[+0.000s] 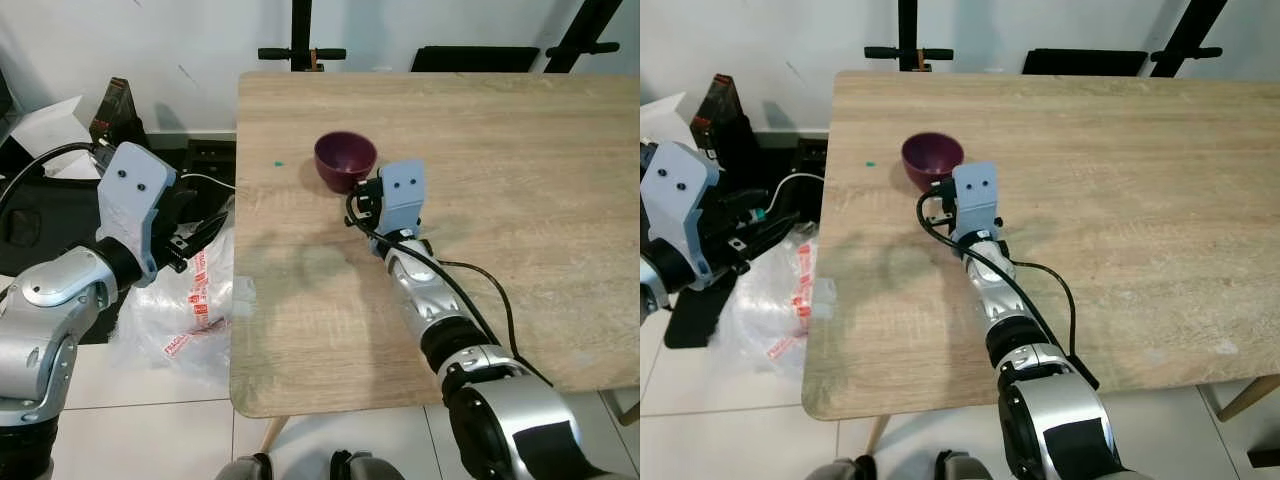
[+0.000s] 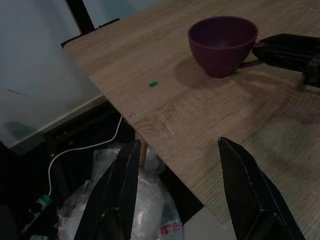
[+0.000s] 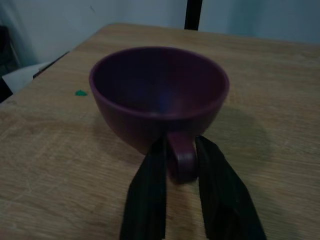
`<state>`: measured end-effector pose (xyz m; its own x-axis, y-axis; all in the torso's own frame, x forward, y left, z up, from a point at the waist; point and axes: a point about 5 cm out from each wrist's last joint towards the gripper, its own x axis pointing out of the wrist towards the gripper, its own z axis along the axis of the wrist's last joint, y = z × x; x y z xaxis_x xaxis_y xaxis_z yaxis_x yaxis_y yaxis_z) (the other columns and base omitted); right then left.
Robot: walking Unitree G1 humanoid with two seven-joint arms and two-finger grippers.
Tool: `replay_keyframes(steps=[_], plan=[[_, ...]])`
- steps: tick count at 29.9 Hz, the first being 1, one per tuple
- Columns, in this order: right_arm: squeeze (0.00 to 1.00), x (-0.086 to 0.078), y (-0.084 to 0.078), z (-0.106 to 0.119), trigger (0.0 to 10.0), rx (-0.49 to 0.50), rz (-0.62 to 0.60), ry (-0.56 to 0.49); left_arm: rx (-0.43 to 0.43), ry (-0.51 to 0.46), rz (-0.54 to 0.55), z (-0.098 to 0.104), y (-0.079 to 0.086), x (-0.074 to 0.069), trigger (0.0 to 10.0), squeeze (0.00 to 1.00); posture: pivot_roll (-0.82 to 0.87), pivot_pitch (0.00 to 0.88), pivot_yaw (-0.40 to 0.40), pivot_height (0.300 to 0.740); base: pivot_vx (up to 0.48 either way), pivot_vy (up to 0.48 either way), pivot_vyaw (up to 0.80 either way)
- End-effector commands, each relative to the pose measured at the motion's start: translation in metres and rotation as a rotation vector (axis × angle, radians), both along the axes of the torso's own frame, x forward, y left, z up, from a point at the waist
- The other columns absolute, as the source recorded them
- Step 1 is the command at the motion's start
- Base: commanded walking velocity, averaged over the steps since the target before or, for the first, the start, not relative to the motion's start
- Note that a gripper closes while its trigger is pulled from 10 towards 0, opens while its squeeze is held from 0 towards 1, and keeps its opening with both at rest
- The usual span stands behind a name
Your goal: Setting the table
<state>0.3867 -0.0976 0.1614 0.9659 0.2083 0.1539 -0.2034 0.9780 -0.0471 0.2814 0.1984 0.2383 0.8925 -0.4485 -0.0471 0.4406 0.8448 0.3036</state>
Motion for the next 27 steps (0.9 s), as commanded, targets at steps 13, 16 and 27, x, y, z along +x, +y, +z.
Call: replay_keyframes(steps=[13, 16, 27], plan=[[0.00, -0.011, -0.030, 0.010, 10.0, 0.078, -0.072, -0.157, -0.034, 0.019, -0.034, -0.007, -0.014, 0.004, 10.0, 0.00, 0.01, 0.098, 0.052, 0.740, 0.000, 0.000, 0.00], [0.00, -0.021, -0.034, 0.011, 10.0, 0.087, -0.055, -0.190, -0.050, 0.012, 0.013, -0.009, -0.014, 0.007, 10.0, 0.00, 0.00, 0.099, 0.050, 0.740, 0.000, 0.000, 0.00], [0.00, -0.077, -0.048, 0.009, 10.0, 0.089, -0.020, -0.227, -0.095, 0.004, 0.147, -0.026, -0.020, 0.005, 10.0, 0.00, -0.02, 0.079, 0.055, 0.740, 0.000, 0.000, 0.00]])
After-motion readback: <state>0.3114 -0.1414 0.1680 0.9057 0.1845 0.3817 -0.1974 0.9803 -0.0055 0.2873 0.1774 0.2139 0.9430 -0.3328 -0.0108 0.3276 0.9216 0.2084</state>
